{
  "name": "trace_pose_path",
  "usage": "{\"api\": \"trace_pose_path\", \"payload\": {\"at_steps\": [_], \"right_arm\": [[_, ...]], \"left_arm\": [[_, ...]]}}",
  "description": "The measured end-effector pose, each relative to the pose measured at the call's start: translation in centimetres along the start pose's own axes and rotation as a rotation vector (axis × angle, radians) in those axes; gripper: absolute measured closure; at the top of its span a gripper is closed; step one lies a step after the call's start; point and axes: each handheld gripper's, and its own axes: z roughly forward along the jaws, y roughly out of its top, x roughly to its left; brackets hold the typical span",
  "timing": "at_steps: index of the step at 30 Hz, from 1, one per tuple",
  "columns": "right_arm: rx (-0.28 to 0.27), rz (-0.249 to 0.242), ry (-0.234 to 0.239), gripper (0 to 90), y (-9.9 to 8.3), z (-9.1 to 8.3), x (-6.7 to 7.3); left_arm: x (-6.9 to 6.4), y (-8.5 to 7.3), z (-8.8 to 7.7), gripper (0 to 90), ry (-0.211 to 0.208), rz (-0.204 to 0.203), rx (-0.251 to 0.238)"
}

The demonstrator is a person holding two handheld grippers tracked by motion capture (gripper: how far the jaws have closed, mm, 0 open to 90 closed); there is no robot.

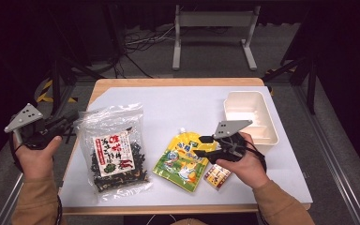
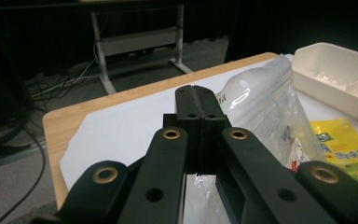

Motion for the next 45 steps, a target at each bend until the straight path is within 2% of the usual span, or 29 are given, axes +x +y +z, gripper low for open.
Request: {"api": "trace_pose_path", "payload": {"at_steps": [6,8,13,20,24,37,45], "right_arm": [[0.004,-0.026,0.065,52.3,2.5,2.2,0.6],[0.008,-0.029,0.070,51.9,2.9,2.6,0.6],[0.019,-0.034,0.099,48.5,5.3,4.4,0.7],[0.009,-0.026,0.129,43.7,7.7,6.4,0.5],[0.030,-0.035,0.130,42.2,8.9,7.7,0.3],[0.029,-0.015,0.170,40.1,11.1,10.4,0.0],[0.026,-0.001,0.199,41.2,11.6,11.4,0.2]], "left_arm": [[-1.0,0.7,-0.8,90.0,-0.028,0.023,-0.029],[-1.2,0.8,-1.0,90.0,-0.033,0.029,-0.036],[-1.9,1.2,-1.5,90.0,-0.044,0.052,-0.046],[-2.8,1.7,-2.1,90.0,-0.061,0.086,-0.060],[-3.1,1.9,-2.3,90.0,-0.064,0.093,-0.067],[-3.7,2.1,-2.7,90.0,-0.079,0.108,-0.080],[-4.1,2.3,-2.9,90.0,-0.099,0.119,-0.100]]}}
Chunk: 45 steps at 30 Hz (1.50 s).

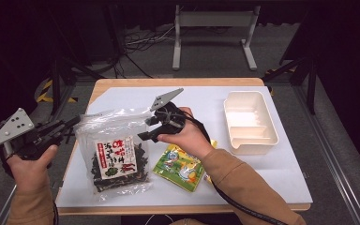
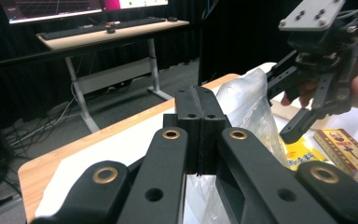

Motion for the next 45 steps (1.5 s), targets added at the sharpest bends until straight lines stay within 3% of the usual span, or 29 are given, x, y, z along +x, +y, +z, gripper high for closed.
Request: {"api": "trace_pose_path", "payload": {"at_steps": [12,22,45], "right_arm": [[0.021,0.008,0.085,55.7,0.0,1.1,0.0],[0.058,0.001,0.144,78.5,0.2,1.0,0.2],[0.043,0.091,0.230,84.8,0.3,0.4,0.6]], "left_arm": [[-0.2,0.1,0.0,90.0,-0.014,0.007,-0.015],[-0.3,0.1,0.1,90.0,-0.013,0.006,-0.005],[0.2,0.0,-0.2,90.0,-0.017,-0.031,-0.031]]}}
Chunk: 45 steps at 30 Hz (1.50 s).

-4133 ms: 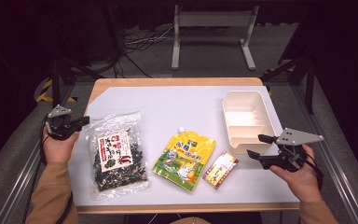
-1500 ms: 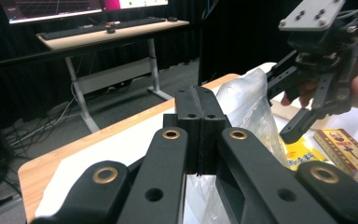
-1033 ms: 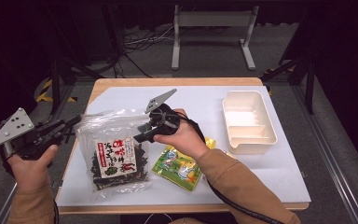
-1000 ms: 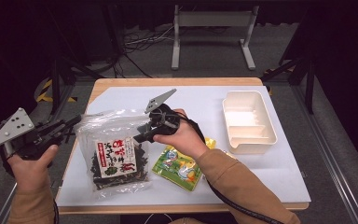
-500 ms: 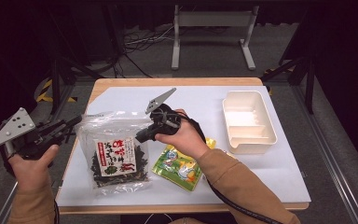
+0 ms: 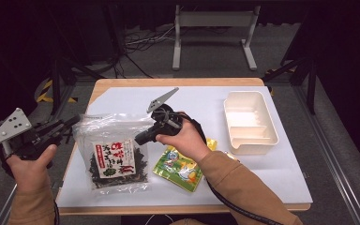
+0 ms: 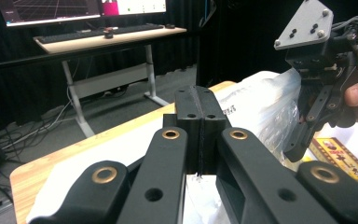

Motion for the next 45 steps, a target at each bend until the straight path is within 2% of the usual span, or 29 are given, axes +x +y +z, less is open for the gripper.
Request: {"api": "trace_pose_path", "payload": {"at_steps": [5,9,10,12,19,24,27,29,30,37,45], "right_arm": [[0.000,0.003,-0.016,85.0,0.2,-0.7,0.4],[-0.009,0.003,-0.028,85.0,0.4,-1.7,0.5],[-0.009,0.003,-0.028,85.0,0.4,-1.7,0.5],[-0.006,-0.001,-0.044,85.1,0.5,-2.4,0.6],[-0.016,0.003,-0.094,85.1,0.6,-5.0,0.6],[-0.034,0.005,-0.128,85.1,0.5,-7.0,0.6],[-0.040,0.002,-0.163,85.1,0.5,-8.3,0.8],[-0.041,-0.003,-0.170,85.1,0.5,-8.6,0.8],[-0.041,-0.005,-0.188,85.1,0.5,-9.2,0.9],[-0.060,0.002,-0.258,85.0,0.1,-12.5,1.1],[-0.085,0.017,-0.321,85.0,-0.7,-15.4,1.1]], "left_arm": [[0.1,0.0,-0.1,81.7,-0.006,-0.017,-0.005],[0.1,0.0,-0.1,68.8,-0.017,-0.038,-0.013],[0.2,0.0,-0.1,68.8,-0.018,-0.043,-0.013],[0.2,0.0,0.0,60.4,-0.022,-0.053,-0.011],[0.2,-0.1,0.4,47.8,-0.026,-0.065,-0.005],[0.3,-0.3,0.7,45.8,-0.016,-0.062,0.011],[0.3,-0.4,0.9,43.9,-0.011,-0.065,0.020],[0.3,-0.4,1.0,43.1,-0.006,-0.066,0.022],[0.3,-0.5,1.1,41.8,-0.004,-0.069,0.029],[0.6,-0.9,1.7,39.9,-0.007,-0.074,0.054],[0.8,-1.6,2.5,36.1,-0.012,-0.085,0.083]]}}
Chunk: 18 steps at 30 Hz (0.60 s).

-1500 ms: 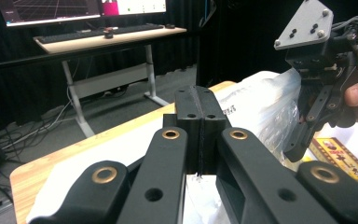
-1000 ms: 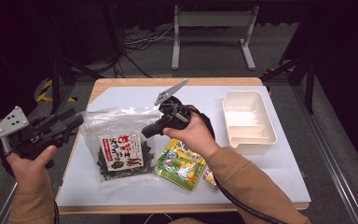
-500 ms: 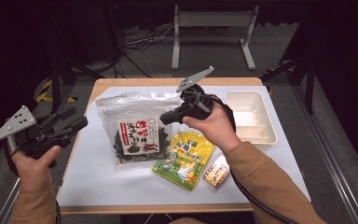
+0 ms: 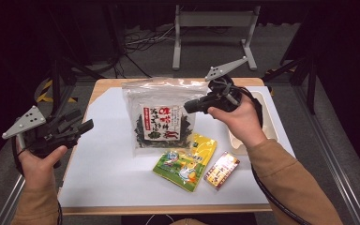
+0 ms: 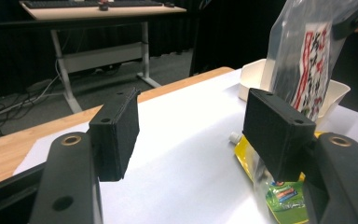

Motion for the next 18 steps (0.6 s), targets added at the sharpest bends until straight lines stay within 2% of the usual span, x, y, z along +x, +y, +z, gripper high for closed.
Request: {"api": "trace_pose_path", "payload": {"at_steps": [18], "right_arm": [[-0.024,0.029,-0.159,85.0,-1.5,-5.3,-2.3]], "left_arm": [[0.3,-1.0,2.0,34.5,-0.011,0.006,0.057]]}}
